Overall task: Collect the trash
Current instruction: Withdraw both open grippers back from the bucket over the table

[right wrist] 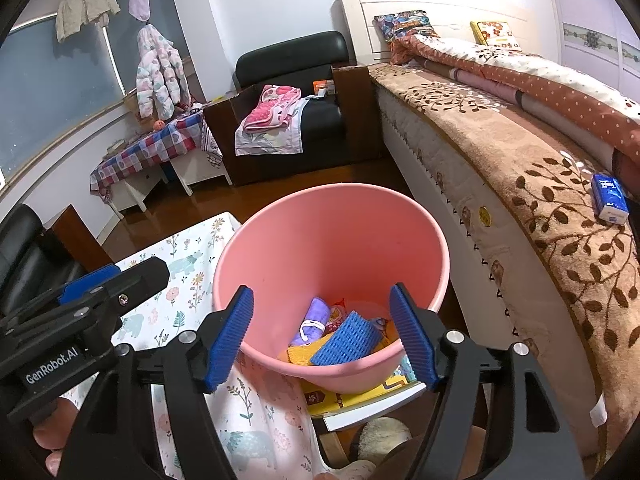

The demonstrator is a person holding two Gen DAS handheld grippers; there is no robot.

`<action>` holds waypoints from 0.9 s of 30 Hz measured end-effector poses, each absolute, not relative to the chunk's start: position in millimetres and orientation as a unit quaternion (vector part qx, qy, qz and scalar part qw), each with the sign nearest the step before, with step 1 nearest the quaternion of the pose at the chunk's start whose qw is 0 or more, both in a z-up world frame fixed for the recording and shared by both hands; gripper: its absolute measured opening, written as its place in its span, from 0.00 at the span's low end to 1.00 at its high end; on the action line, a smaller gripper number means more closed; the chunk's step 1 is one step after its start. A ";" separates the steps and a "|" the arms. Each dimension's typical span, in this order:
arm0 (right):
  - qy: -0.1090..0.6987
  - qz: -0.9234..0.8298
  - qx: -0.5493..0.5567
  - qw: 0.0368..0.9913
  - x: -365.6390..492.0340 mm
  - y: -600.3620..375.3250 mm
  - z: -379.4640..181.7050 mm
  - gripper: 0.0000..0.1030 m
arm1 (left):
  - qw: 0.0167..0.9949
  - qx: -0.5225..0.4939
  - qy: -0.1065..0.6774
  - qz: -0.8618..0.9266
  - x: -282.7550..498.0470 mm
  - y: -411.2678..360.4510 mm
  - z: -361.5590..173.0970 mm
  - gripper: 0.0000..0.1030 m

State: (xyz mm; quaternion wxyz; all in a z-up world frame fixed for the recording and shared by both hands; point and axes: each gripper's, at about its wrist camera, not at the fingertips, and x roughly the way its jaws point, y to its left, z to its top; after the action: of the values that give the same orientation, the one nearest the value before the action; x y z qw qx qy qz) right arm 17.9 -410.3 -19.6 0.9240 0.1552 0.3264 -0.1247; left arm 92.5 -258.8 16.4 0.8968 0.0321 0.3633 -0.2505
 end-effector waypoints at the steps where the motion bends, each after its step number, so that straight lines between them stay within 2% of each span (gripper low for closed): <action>1: 0.327 -0.125 0.155 0.924 17.7 -409.9 -19.2 0.69 | 0.897 0.033 0.362 -0.249 92.2 -258.2 16.7 0.66; 27: 0.309 -0.126 0.156 0.930 10.8 -406.7 -7.3 0.69 | 0.918 0.049 0.340 -0.199 86.0 -246.4 20.1 0.64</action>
State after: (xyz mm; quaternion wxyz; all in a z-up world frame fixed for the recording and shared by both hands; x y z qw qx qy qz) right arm 10.8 -406.7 -7.3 0.9296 0.1559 0.3090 -0.1263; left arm 86.0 -246.4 20.1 0.9177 0.0492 0.3402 -0.1992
